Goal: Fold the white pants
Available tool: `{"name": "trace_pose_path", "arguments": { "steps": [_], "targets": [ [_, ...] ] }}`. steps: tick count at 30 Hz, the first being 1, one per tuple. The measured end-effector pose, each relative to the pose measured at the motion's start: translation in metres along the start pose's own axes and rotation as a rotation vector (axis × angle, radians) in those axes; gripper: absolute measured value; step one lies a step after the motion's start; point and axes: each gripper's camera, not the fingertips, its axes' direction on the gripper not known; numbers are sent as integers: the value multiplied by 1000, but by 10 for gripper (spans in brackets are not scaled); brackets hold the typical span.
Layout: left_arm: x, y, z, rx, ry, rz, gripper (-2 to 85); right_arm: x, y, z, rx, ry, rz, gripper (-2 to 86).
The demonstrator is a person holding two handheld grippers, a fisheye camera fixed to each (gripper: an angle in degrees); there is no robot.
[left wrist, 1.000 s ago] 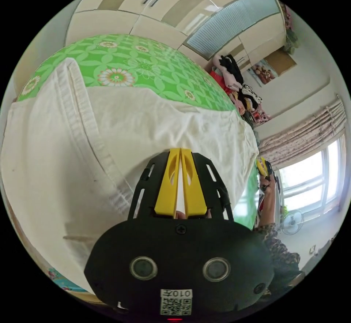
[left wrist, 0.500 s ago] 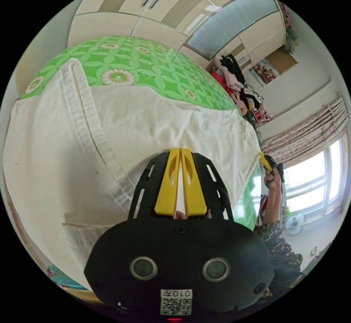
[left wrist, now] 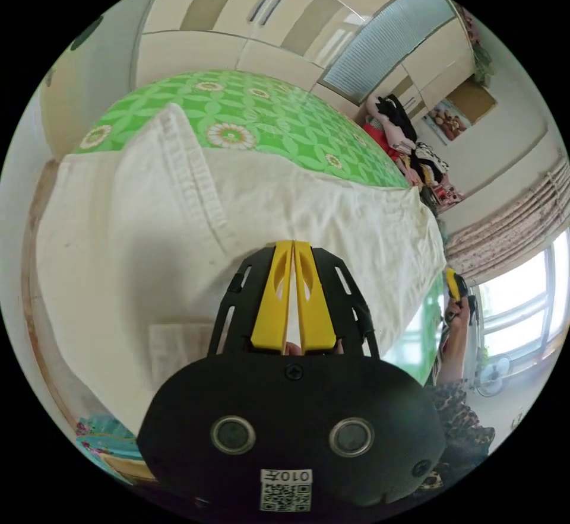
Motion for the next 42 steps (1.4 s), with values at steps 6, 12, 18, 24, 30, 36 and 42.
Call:
{"name": "trace_pose_path", "arguments": {
  "steps": [6, 12, 18, 24, 30, 36, 42],
  "targets": [
    [-44, 24, -53, 78, 80, -16, -2, -72, 29, 10, -249, -234, -92, 26],
    [-100, 16, -117, 231, -29, 6, -2, -204, 53, 94, -564, -248, -211, 25],
    [-167, -71, -122, 180, 93, 201, -2, -373, 89, 227, -974, -148, -405, 26],
    [-221, -130, -100, 20, 283, 346, -1, -466, 145, 264, -1174, -12, -507, 31],
    [-290, -129, -105, -93, 380, 166, 3, -498, 192, 185, -1183, -7, -144, 77],
    [-291, -178, -97, -131, 426, 219, 17, -564, 271, 97, -948, -15, 72, 137],
    [-269, -246, -49, -240, 423, 331, 49, -675, 338, 43, -809, 259, -104, 149]
  ]
}}
